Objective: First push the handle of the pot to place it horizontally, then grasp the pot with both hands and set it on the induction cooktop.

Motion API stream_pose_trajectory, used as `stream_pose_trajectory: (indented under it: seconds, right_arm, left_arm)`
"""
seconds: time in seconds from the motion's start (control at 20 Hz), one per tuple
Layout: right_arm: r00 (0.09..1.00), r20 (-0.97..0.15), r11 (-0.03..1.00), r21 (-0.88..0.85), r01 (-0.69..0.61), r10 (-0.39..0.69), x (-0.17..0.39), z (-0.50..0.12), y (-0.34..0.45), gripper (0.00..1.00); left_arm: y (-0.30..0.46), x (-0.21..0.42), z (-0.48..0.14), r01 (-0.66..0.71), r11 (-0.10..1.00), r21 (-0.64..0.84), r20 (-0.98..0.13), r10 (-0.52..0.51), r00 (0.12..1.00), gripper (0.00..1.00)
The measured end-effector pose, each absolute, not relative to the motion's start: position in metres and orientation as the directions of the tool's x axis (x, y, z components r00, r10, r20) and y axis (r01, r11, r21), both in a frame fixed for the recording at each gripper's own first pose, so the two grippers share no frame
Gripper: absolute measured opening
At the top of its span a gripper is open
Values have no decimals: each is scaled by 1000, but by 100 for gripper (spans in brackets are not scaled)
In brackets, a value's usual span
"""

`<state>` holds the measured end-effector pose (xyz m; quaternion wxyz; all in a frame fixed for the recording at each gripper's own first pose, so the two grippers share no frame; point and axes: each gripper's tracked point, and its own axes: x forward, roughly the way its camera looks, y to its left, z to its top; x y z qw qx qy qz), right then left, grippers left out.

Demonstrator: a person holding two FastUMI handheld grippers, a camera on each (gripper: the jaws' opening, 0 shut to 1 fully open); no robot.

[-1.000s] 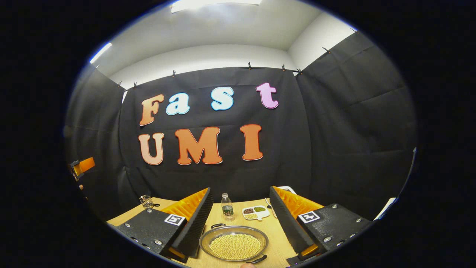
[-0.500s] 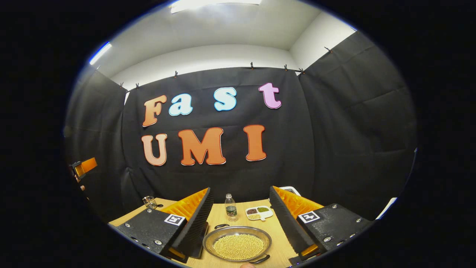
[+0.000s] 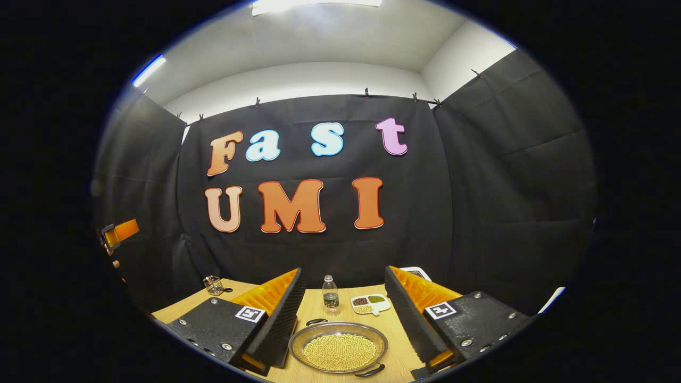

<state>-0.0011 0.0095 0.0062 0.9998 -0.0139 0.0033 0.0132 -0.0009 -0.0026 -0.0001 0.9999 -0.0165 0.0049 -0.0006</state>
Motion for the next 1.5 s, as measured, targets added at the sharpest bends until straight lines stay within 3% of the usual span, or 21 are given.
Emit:
stream_pose_trajectory:
  seconds: [0.1, 0.25, 0.3, 0.35, 0.4, 0.45, 0.65, 1.5]
  right_arm:
    - [1000, -10, 999, -37, -25, 25, 0, 3, 11, 88]
    - [998, -19, 997, -51, -54, 53, -2, -4, 20, 59]
    - [998, -20, 996, -56, -65, 64, -2, -7, 23, 54]
    - [997, -22, 996, -60, -70, 69, -2, -9, 24, 39]
    - [997, -24, 995, -64, -72, 70, -3, -12, 24, 34]
    - [997, -28, 995, -66, -72, 70, -3, -16, 23, 22]
    - [994, -72, 994, -61, -91, 86, -4, -42, 28, 3]
    - [893, -425, 988, 22, -152, 147, -43, -246, 24, 0]
  left_arm:
    - [-1, 1, -1, -3, 999, -35, -13, 3, 1000, 97]
    - [-1, -2, -6, 2, 999, -39, -22, -2, 1000, 97]
    - [-1, -1, -6, 3, 999, -42, -25, -4, 1000, 98]
    - [-1, -1, -7, 5, 999, -43, -26, -6, 1000, 97]
    - [-1, -2, -7, 3, 999, -42, -27, -4, 1000, 97]
    - [0, -2, -8, 0, 999, -40, -27, -1, 1000, 97]
    - [-1, -4, -5, 0, 999, -34, -21, -1, 1000, 98]
    - [-16, -9, -14, 39, 998, -41, -23, -40, 999, 98]
